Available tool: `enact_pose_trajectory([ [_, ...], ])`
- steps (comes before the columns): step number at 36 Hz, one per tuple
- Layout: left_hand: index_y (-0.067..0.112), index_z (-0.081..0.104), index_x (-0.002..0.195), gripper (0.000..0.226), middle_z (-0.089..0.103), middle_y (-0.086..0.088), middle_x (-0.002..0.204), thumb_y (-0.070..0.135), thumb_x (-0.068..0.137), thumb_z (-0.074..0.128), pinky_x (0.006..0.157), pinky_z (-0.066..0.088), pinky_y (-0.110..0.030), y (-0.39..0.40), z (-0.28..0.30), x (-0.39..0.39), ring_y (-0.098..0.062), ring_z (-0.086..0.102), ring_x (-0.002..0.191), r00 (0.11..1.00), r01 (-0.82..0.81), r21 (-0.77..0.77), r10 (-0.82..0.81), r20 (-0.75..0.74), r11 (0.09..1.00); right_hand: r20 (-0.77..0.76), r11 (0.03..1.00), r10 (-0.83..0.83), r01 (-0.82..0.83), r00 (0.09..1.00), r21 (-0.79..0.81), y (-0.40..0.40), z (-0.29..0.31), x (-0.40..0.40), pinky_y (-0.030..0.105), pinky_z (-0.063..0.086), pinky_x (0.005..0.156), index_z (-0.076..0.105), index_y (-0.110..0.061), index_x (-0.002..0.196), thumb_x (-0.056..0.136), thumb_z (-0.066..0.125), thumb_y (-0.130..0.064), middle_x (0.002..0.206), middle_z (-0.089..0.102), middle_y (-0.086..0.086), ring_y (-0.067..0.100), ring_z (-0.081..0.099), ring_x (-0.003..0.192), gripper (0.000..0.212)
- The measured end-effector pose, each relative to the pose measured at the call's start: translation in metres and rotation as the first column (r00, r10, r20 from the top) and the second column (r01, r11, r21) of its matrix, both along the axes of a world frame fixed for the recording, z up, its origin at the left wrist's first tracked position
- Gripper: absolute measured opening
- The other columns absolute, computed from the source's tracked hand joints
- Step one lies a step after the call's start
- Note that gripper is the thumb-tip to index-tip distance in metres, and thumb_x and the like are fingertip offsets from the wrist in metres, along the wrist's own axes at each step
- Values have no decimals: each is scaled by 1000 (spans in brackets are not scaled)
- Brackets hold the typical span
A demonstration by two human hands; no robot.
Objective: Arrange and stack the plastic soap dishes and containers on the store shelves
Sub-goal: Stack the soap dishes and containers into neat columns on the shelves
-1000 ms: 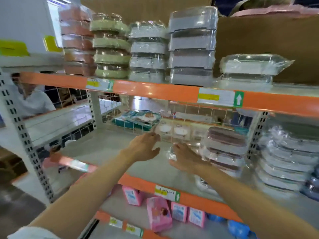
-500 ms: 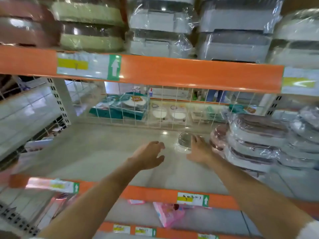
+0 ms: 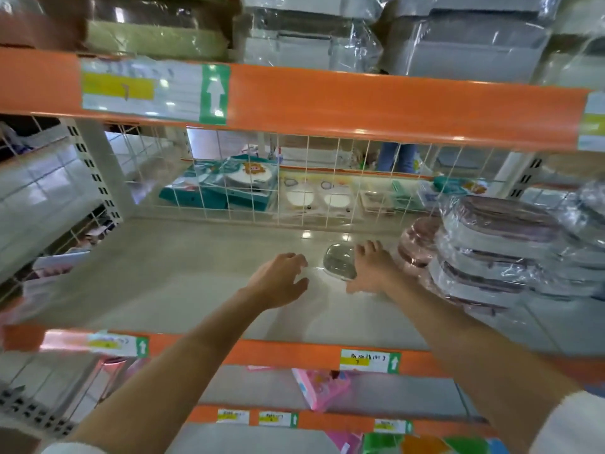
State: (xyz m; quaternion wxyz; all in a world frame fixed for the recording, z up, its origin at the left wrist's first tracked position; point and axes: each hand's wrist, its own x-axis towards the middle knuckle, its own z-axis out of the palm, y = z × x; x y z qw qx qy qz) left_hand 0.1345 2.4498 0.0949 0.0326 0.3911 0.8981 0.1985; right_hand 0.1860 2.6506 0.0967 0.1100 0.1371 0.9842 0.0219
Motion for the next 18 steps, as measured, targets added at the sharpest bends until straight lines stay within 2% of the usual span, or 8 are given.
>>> enact_pose_trajectory([
  [4,4,50,132,41,55,-10,125,19,94,52,97,45,-37,7,9,10,-25,55,112,999,-46,58,47,-4,997,56,998,59,-60,997,8,-13,-1,16,42,24,111,14,2,146,74,69,-58,151,16,20,36,15,139,108],
  [7,3,49,132,40,55,-12,126,17,95,50,98,44,-38,7,19,20,-26,55,114,997,-80,58,81,-18,995,62,993,108,-105,992,-53,-23,3,29,41,28,111,20,1,143,72,73,-54,147,24,19,33,23,135,104],
  [10,2,51,130,39,56,-14,126,16,94,51,98,43,-38,4,30,33,-28,55,113,991,-127,72,129,-27,989,1,979,188,-187,982,-77,-33,11,45,37,33,106,28,0,137,70,76,-51,139,34,16,30,33,128,97],
  [15,-2,53,127,34,55,-18,129,9,95,47,99,33,-26,-5,56,65,-30,51,120,977,-197,81,203,-65,977,-130,949,273,-289,953,-124,-43,43,84,33,35,96,30,0,133,70,77,-47,135,40,15,29,39,122,92],
  [18,0,51,130,35,54,-18,132,10,96,46,99,34,-29,-7,74,94,-31,50,121,963,-250,54,254,-93,967,-143,927,308,-330,941,-176,-39,66,116,31,37,91,27,0,136,70,77,-48,136,40,15,28,41,121,95],
])
